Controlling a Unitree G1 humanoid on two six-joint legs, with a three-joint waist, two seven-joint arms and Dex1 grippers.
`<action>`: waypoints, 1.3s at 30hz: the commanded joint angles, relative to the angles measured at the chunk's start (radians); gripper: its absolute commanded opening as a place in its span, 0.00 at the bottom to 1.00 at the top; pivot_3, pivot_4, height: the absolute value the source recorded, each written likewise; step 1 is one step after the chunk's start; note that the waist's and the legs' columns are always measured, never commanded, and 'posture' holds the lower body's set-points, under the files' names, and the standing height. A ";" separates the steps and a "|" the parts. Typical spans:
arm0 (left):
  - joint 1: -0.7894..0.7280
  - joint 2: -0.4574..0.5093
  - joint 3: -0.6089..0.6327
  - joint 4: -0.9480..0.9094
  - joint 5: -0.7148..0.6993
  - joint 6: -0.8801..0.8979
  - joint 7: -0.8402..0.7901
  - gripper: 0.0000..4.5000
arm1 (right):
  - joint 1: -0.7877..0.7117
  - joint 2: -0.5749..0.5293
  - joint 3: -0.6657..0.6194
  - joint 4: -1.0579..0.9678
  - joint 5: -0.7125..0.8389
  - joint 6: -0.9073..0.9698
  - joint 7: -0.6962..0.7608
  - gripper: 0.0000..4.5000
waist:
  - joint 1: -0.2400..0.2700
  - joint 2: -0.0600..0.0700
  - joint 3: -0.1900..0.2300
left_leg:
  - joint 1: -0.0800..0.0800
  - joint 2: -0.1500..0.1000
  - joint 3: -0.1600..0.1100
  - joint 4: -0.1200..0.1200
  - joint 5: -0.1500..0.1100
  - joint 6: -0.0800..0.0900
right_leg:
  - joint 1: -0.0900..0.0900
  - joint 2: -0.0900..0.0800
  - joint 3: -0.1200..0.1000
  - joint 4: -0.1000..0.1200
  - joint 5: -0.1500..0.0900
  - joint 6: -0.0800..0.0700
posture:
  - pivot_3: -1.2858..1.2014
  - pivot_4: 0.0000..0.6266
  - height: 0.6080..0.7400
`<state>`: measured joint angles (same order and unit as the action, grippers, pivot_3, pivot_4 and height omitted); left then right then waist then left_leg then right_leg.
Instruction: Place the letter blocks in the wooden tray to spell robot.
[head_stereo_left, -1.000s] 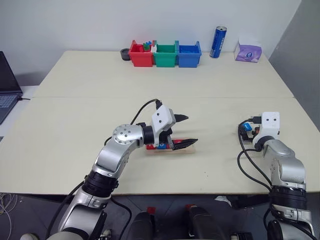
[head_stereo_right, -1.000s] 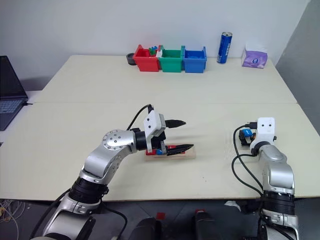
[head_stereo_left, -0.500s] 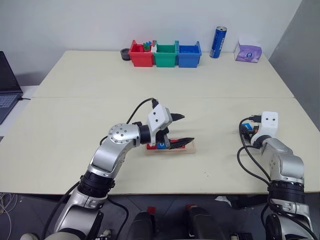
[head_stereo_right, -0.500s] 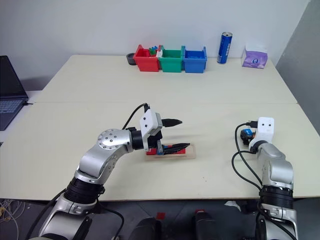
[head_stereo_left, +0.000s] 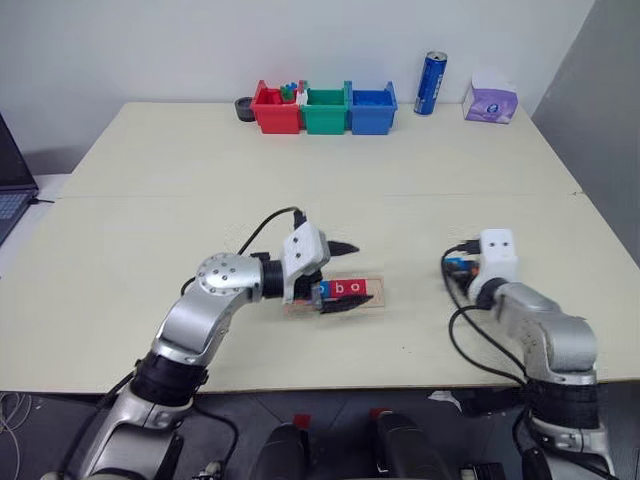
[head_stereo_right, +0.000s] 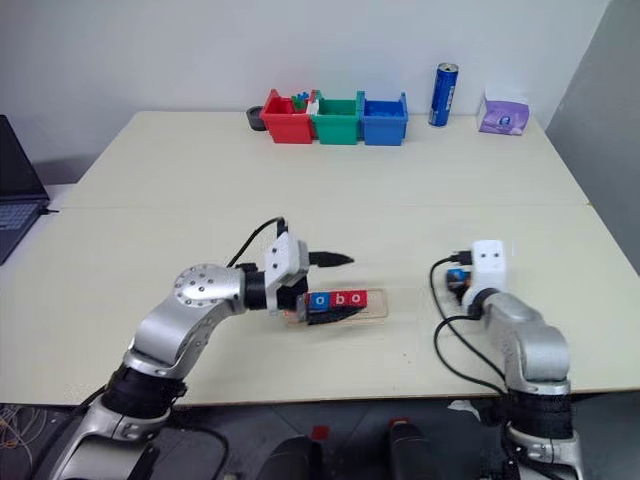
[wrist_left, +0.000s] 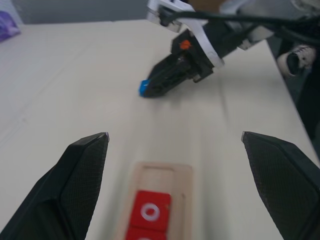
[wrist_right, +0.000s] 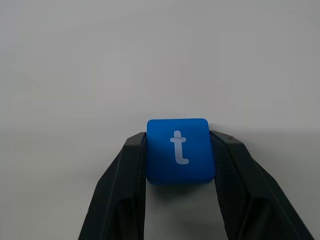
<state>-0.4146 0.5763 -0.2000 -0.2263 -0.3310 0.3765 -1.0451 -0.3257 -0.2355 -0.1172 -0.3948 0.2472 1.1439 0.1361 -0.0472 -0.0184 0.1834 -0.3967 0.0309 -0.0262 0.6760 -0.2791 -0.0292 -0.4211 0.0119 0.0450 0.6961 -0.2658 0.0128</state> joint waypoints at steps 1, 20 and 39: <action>0.044 0.047 0.047 -0.078 -0.029 -0.020 -0.028 1.00 | 0.011 0.065 0.019 -0.173 0.005 0.157 -0.069 0.33 | 0.002 0.000 0.000 | 0.000 0.000 0.000 0.000 0.000 0.000 | 0.000 0.000 0.000 0.000 0.000 0.000 | 0.52 0.24 1.00; 0.085 0.072 0.065 -0.103 -0.034 -0.010 0.001 1.00 | 0.025 0.168 0.053 -0.273 -0.011 0.302 -0.104 0.85 | 0.016 0.000 0.000 | -0.002 -0.001 0.000 0.000 0.000 0.000 | 0.001 -0.002 -0.002 -0.006 -0.003 0.005 | 0.52 0.24 1.00; 0.051 0.052 0.052 -0.048 -0.027 -0.049 -0.025 1.00 | 0.030 -0.467 0.240 0.269 -0.035 -0.893 0.912 1.00 | 0.016 -0.001 0.001 | -0.002 -0.002 0.003 -0.003 -0.001 0.002 | 0.004 -0.003 -0.004 -0.016 0.000 0.002 | 0.52 0.24 1.00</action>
<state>-0.3464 0.6291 -0.1526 -0.2628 -0.3508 0.3417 -1.0622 -0.2829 -0.6819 0.1097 -0.1995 0.2555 0.4317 0.9682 -0.0315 -0.0198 0.1840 -0.3983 0.0285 -0.0231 0.6736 -0.2801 -0.0277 -0.4173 0.0088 0.0415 0.6802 -0.2652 0.0149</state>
